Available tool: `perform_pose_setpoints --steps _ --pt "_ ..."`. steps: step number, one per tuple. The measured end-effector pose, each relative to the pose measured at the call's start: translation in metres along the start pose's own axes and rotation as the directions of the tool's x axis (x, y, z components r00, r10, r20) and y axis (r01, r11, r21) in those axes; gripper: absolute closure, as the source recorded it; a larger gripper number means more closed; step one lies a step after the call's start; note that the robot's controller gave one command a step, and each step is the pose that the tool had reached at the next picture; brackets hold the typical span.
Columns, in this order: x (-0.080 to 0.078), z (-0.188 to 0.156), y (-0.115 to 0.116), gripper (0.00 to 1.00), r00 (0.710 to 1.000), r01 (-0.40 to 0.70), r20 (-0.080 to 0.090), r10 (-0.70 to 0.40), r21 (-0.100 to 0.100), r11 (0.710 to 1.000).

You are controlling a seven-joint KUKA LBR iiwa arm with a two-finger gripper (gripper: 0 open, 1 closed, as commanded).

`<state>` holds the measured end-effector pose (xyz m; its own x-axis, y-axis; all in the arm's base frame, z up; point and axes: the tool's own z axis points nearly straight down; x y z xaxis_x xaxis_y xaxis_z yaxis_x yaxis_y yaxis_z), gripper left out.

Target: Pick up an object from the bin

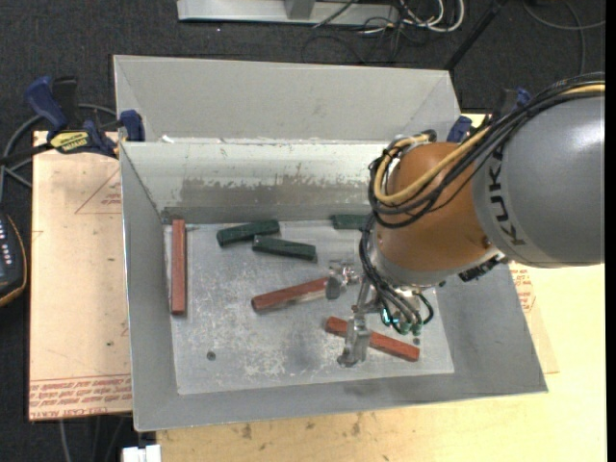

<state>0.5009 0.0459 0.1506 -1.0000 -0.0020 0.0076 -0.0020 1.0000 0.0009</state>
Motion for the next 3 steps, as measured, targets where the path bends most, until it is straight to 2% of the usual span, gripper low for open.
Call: perform_pose_setpoints --steps 1,2,3 --pt "-0.022 0.076 -0.048 0.00 0.999 -0.032 0.002 0.032 0.002 0.999" --pt "-0.023 0.071 -0.045 1.00 1.000 -0.028 0.007 0.028 -0.001 1.000" --pt "-0.024 -0.087 -0.030 1.00 0.999 -0.050 0.019 0.050 -0.001 0.999"
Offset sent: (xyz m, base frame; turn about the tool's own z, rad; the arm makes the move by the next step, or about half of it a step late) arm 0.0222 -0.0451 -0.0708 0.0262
